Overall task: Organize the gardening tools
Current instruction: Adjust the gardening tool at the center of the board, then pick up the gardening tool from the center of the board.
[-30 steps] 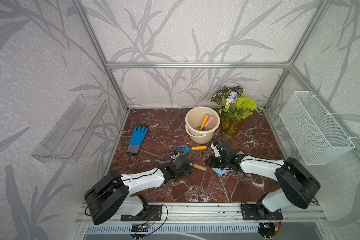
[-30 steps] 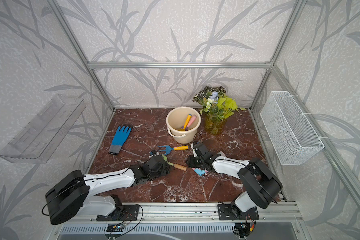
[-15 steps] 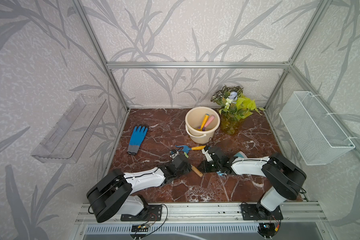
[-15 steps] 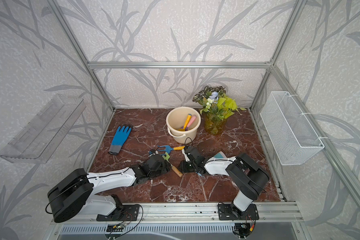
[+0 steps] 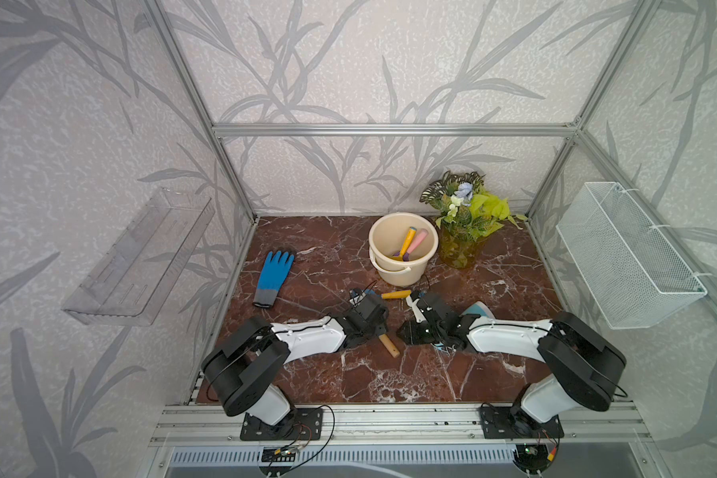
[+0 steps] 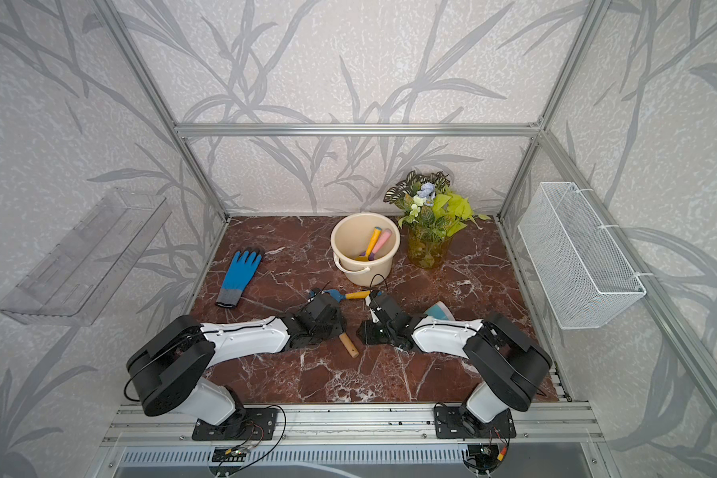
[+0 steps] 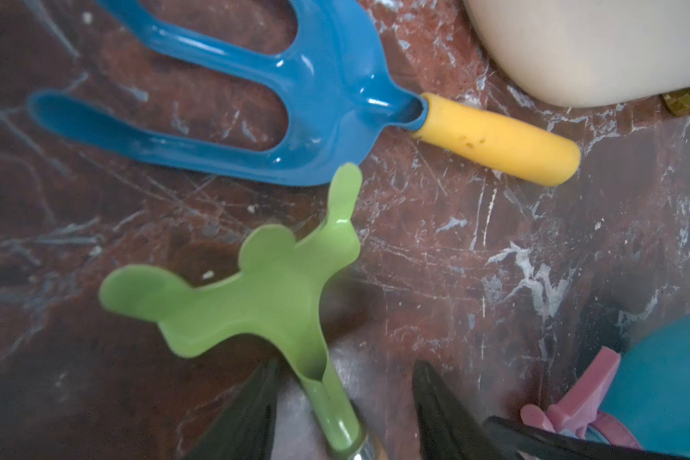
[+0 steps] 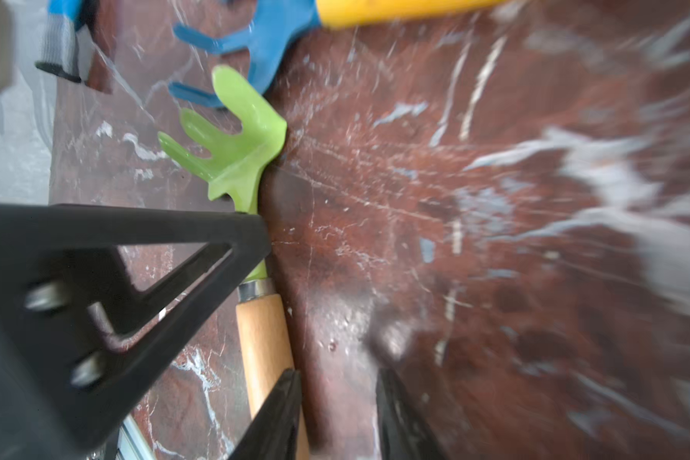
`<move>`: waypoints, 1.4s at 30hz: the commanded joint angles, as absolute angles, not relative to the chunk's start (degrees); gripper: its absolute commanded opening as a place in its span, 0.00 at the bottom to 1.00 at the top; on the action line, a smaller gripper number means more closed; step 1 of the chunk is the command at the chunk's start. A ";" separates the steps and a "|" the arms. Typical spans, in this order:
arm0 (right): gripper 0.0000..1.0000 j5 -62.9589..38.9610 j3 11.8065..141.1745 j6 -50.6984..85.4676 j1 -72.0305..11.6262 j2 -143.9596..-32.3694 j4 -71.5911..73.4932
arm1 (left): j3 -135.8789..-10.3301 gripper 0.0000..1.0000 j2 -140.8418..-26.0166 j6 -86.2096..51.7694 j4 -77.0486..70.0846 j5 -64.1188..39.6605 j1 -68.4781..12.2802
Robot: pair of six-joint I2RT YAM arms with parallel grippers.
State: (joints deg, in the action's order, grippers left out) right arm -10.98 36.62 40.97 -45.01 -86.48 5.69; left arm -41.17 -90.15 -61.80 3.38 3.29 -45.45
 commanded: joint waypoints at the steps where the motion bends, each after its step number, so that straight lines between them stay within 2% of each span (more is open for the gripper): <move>1: 0.38 -5.51 34.77 40.97 -43.46 -80.84 2.02 | -42.19 0.49 -94.57 -61.39 11.62 1.77 -45.00; 7: 0.42 -0.17 32.13 40.29 -40.83 -72.42 -1.21 | -48.06 0.37 -101.30 -59.44 19.82 3.19 -45.06; 16: 0.45 2.94 28.52 41.02 -36.00 -64.42 -3.60 | -47.63 0.20 -103.99 -57.13 22.51 3.25 -45.10; 19: 0.45 3.55 27.97 41.23 -34.86 -63.23 -4.28 | -46.80 0.20 -103.59 -56.70 22.90 3.13 -45.19; 23: 0.45 3.69 27.86 41.30 -34.55 -63.01 -4.39 | -48.14 0.28 -102.60 -55.94 25.57 5.84 -46.42; 28: 0.45 3.69 27.86 41.92 -34.54 -63.58 -4.27 | -52.70 0.32 -102.81 -54.34 31.89 10.36 -48.69; 32: 0.45 4.11 27.62 42.26 -34.54 -63.28 -3.93 | -55.24 0.32 -104.43 -54.07 36.61 13.67 -50.66; 38: 0.46 5.07 27.42 42.71 -34.48 -62.87 -4.33 | -55.92 0.33 -108.08 -54.26 35.30 11.34 -51.37; 42: 0.46 6.30 27.33 42.69 -34.19 -61.52 -5.88 | -55.02 0.26 -108.34 -55.25 32.64 9.87 -51.28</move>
